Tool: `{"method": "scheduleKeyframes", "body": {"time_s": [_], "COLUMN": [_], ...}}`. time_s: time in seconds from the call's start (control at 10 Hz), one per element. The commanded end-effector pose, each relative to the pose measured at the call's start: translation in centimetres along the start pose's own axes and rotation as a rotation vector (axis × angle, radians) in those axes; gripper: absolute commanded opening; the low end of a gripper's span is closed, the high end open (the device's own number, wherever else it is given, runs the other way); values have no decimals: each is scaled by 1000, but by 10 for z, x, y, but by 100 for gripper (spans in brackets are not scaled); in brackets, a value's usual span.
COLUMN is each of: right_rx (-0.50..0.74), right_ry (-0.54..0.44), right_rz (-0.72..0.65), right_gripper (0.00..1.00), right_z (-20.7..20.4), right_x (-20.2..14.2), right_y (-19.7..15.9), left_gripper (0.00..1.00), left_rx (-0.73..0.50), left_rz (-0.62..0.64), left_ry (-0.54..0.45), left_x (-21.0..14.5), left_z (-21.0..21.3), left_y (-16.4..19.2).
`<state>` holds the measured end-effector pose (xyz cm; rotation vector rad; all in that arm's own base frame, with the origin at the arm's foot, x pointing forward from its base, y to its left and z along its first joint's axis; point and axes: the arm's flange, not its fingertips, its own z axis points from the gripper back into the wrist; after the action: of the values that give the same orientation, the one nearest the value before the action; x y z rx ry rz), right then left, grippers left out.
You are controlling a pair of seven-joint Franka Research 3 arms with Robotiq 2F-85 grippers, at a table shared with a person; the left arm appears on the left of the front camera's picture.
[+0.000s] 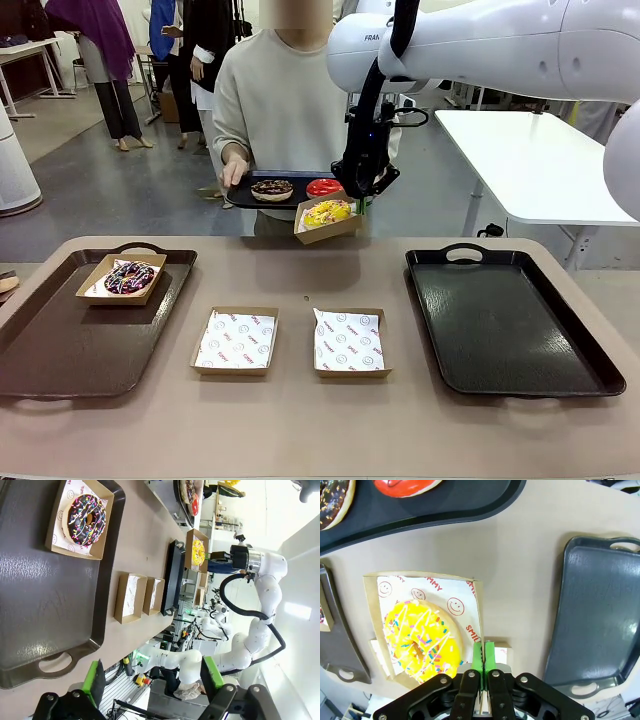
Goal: Individually package the donuts and arrange them on the tray.
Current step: Place the picked Paper togo box on the Handle tray while simultaneously picking up another Paper togo box from the table with the other hand.
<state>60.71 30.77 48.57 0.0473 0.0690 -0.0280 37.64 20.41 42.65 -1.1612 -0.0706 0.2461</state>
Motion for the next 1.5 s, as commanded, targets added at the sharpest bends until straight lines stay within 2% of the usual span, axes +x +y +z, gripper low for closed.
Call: {"method": "scheduleKeyframes", "body": {"time_s": [0.0, 0.2, 0.4, 0.7, 0.9, 1.1, 1.4], "right_rx": [-16, -35, -88, -125, -58, -28, 7], "right_ry": [-23, -36, -34, -24, -8, -4, 7], "right_rz": [69, 131, 130, 103, 59, 15, -11], "right_gripper": [2, 2, 2, 2, 2, 2, 2], "right_z": [3, 13, 15, 11, 2, -6, -37], "right_x": [-6, -25, -35, -40, -40, -41, -32], "right_y": [-10, -47, -93, -162, -205, -235, -269], "left_gripper": [100, 100, 100, 100, 100, 100, 100], "left_rx": [0, 73, 199, 395, 530, 621, 794], "left_rz": [0, -22, -55, -87, -125, -144, -180], "left_ry": [0, 62, 137, 208, 246, 261, 275], "left_x": [0, 6, 9, 12, 6, 3, -5], "left_z": [0, -13, -36, -98, -142, -184, -256], "left_y": [0, -32, -67, -129, -161, -177, -172]}}
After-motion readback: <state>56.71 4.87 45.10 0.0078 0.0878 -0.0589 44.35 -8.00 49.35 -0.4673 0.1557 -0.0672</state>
